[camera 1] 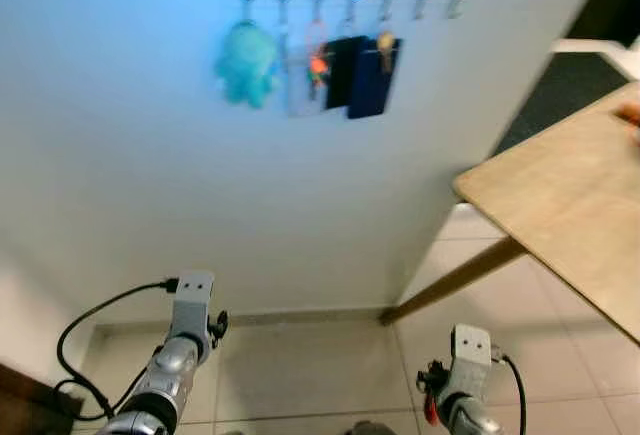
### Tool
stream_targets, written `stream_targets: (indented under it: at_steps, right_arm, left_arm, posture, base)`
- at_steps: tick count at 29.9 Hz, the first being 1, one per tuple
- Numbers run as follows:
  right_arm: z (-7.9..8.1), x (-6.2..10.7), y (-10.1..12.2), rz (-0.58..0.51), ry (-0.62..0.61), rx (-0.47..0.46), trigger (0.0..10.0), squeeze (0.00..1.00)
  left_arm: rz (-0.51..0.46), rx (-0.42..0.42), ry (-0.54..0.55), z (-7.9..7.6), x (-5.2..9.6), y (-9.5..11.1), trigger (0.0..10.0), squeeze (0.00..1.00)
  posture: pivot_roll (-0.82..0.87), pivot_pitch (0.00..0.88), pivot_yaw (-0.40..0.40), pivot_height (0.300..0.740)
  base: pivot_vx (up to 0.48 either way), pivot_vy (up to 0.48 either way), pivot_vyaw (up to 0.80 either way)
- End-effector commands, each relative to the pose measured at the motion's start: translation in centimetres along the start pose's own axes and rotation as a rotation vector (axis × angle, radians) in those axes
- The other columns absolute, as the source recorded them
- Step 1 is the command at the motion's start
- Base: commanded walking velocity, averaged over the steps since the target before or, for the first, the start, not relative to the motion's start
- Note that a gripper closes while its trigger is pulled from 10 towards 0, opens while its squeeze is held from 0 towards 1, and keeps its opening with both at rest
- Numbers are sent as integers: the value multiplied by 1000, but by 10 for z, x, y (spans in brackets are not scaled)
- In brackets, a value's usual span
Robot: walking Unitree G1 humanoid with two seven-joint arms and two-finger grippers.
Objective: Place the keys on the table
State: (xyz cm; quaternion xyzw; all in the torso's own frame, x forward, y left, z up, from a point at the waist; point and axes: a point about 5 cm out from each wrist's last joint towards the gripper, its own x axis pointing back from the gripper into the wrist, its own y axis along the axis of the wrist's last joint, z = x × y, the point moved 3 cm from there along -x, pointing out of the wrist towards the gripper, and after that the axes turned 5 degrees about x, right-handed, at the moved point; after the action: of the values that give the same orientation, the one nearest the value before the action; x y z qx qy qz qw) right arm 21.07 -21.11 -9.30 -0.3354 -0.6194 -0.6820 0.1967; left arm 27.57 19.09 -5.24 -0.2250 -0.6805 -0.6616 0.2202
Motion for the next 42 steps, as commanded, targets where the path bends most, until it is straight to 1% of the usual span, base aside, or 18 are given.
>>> stream_targets:
  at_steps: [1, 10, 15, 22, 32, 38, 42]
  right_arm:
    - [2, 0, 1, -11, 7, 3, 10000, 0]
    - [7, -1, 2, -20, 45, 24, 10000, 0]
    - [11, -1, 1, -19, 64, 43, 10000, 0]
    - [12, -1, 2, -22, 77, 60, 10000, 0]
    - [14, -2, 6, -29, 94, 78, 10000, 0]
    - [14, -3, 8, -32, 101, 87, 10000, 0]
    - [14, -3, 10, -35, 110, 111, 10000, 0]
  left_arm:
    - [2, 17, -19, -7, 0, -3, 10000, 0]
    - [-9, -19, -44, -11, 0, -6, 10000, 0]
    - [-37, -2, -48, -11, 1, -4, 10000, 0]
    - [-47, 4, -37, -9, 1, -3, 10000, 0]
    - [-70, 27, -41, -10, 0, 1, 10000, 0]
    - [-72, 20, -41, -11, 0, 2, 10000, 0]
    - [-80, 28, -39, -11, -1, 4, 10000, 0]
  posture:
    - [20, 20, 4, 740]
    - [24, 14, -1, 740]
    - [24, 11, -3, 740]
    - [24, 12, -6, 740]
    - [24, 14, -7, 740]
    - [23, 22, -8, 740]
    - [22, 29, -6, 740]
  base:
    - [0, 0, -800]
    - [0, 0, -800]
    - [0, 0, -800]
    - [0, 0, -800]
    - [0, 0, -800]
    - [0, 0, -800]
    - [0, 0, -800]
